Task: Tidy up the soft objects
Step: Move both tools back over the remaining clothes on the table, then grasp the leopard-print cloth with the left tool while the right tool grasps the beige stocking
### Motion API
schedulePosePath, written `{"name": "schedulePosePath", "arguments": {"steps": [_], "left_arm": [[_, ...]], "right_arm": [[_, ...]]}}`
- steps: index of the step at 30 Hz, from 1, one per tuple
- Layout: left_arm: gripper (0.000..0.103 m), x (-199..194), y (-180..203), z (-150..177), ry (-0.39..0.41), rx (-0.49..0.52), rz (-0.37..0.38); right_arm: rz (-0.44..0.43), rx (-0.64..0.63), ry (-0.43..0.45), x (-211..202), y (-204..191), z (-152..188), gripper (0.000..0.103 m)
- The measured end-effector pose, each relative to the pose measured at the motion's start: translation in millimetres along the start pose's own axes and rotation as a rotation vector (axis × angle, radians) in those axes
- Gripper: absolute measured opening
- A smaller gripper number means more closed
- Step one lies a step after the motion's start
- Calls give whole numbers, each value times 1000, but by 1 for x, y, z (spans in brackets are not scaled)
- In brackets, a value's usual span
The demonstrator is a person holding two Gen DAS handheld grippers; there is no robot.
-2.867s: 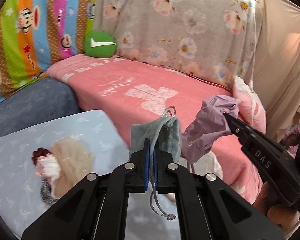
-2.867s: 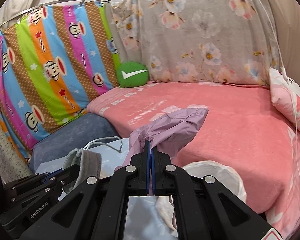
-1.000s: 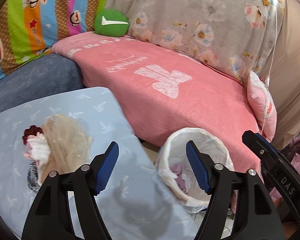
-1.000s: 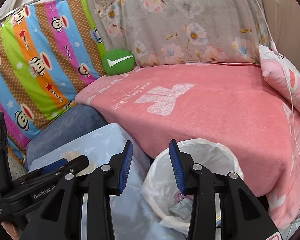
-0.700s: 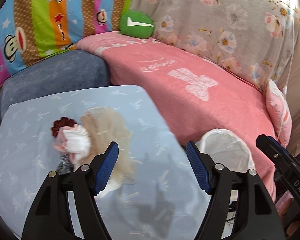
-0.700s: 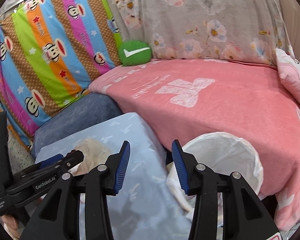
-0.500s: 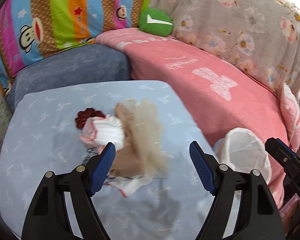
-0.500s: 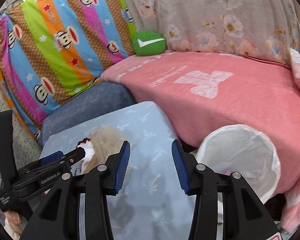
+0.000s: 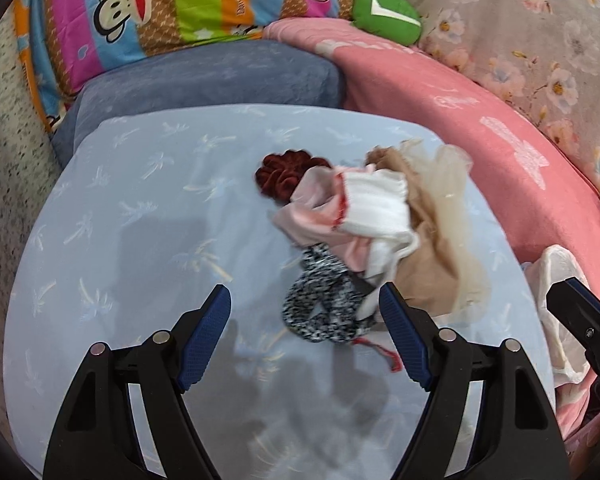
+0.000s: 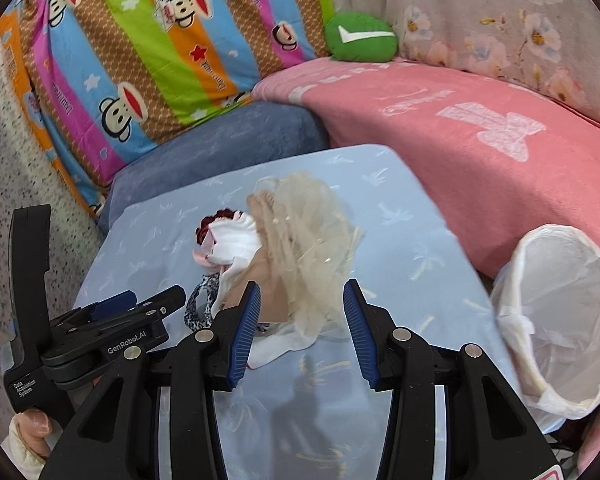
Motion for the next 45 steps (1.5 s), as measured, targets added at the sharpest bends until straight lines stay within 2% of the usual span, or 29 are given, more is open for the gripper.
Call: {"name": "schedulePosePath", "arguments": {"steps": [7, 9, 10, 13, 18, 22, 24, 26, 29, 37, 45], "left_arm": [[73, 24, -10, 10, -52, -18, 13], [71, 28, -10, 12, -59, -20, 23], [69, 30, -10, 13, -64, -20, 29], [63, 37, -8, 16, -81, -22, 47], [55, 43, -7, 20, -102, -27, 74], [37, 46, -6, 22, -117, -24, 95], [30, 46, -5, 22, -116, -16, 98], [16, 45, -3, 23, -120, -13, 109], [7, 43, -2, 21, -116, -16, 113], [4, 13, 0, 4, -49, -24, 125], [3, -29, 14, -17, 40, -7, 150]], "right_arm": [[-10, -13, -59, 38, -11, 9, 41], [-11, -15, -73, 48, -14, 10, 38], [-13, -17, -81, 52, -14, 11, 33], [-14, -15, -99, 63, -16, 12, 27], [-16, -9, -120, 81, -17, 18, 26], [-23, 17, -145, 92, -14, 23, 25], [-31, 18, -155, 94, -15, 26, 17], [-34, 12, -155, 93, -16, 25, 9], [-49, 16, -147, 87, -19, 23, 5], [-85, 21, -71, 45, -28, 6, 4], [-111, 7, 54, -15, -35, -27, 4]]}}
Point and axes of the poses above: each gripper's, at about its wrist camera, not at the fingertips, and x roughly the way its jaws point, y to its right, z to its underside, the point moved 8 cm from there along x, roughly the way its jaws point, and after that the axes turned 7 degrees about -z, right-handed, at the moved point
